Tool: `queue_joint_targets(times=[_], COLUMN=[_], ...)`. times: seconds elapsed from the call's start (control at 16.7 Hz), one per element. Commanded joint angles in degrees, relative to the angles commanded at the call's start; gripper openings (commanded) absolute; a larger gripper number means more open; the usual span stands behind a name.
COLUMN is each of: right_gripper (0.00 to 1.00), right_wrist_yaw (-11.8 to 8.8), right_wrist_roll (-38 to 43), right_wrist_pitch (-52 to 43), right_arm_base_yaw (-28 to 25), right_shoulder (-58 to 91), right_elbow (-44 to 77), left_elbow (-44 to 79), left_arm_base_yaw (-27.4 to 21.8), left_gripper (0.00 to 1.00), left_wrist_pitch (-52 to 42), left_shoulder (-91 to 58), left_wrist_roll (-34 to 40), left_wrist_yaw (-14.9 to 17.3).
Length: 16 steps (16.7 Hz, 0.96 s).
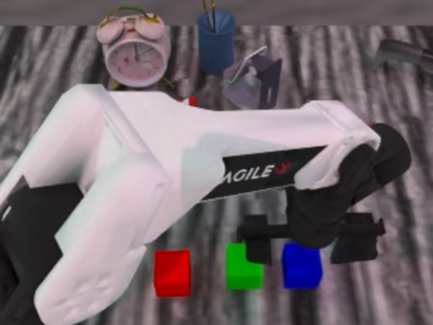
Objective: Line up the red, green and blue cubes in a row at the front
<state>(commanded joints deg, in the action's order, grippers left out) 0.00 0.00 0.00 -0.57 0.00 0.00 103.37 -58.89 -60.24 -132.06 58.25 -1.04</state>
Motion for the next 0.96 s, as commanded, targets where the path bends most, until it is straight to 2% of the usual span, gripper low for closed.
queue_joint_targets(times=[0.48, 0.96], right_gripper=[1.0, 1.0], right_wrist_yaw=[0.0, 0.0], right_wrist_roll=[0.0, 0.0], right_wrist_pitch=[0.0, 0.0], right_arm_base_yaw=[0.0, 0.0], right_shoulder=[0.0, 0.0], right_elbow=[0.0, 0.0], left_elbow=[1.0, 11.2], left_arm_base_yaw=[0.1, 1.0], left_gripper=[1.0, 1.0], left_wrist_pitch=[-1.0, -14.1], left_shoulder=[0.2, 2.8], left_wrist_roll=[0.1, 0.3], left_wrist_yaw=[0.0, 0.0])
